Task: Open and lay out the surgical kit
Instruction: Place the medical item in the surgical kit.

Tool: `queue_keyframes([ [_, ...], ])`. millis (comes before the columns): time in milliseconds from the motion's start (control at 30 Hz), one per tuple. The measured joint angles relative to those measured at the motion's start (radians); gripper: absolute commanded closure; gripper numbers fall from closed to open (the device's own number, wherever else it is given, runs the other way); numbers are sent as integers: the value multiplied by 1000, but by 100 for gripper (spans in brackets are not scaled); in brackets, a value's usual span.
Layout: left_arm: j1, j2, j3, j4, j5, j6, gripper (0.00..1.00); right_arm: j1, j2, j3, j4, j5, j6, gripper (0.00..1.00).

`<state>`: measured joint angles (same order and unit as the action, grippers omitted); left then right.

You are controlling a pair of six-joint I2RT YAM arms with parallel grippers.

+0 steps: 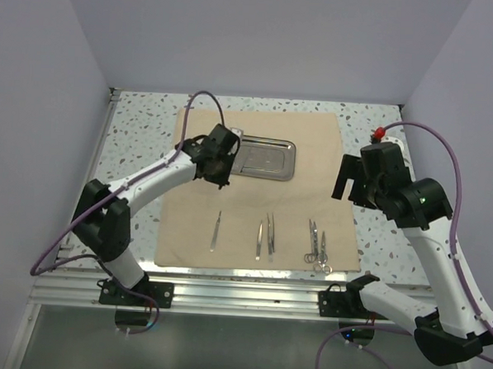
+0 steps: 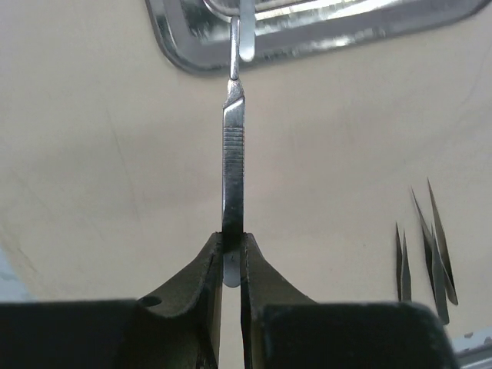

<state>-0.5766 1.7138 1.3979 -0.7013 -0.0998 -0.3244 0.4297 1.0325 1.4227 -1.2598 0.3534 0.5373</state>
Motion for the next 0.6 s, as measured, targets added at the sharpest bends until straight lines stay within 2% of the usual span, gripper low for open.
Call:
queue_keyframes([
  [233,-220,-194,-364,23,-39,-189,100,-1,-3,-29,6,-29,-12,7],
  [400,-293,-247,-499,27,-63,-335,99,-1,-8,-50,8,-47,-16,7],
  [467,-313,-252,-510,28,-74,-375,85,-1,-9,-55,8,-57,-17,7],
  [500,-323,-252,-511,29,-78,-393,70,-1,-10,-58,8,-58,-18,7],
  [567,-338,-252,-511,33,-88,-418,54,-1,-13,-62,8,-61,-18,7],
  [600,-344,-252,-511,34,-92,-424,50,-1,-15,-64,8,-61,-18,7],
])
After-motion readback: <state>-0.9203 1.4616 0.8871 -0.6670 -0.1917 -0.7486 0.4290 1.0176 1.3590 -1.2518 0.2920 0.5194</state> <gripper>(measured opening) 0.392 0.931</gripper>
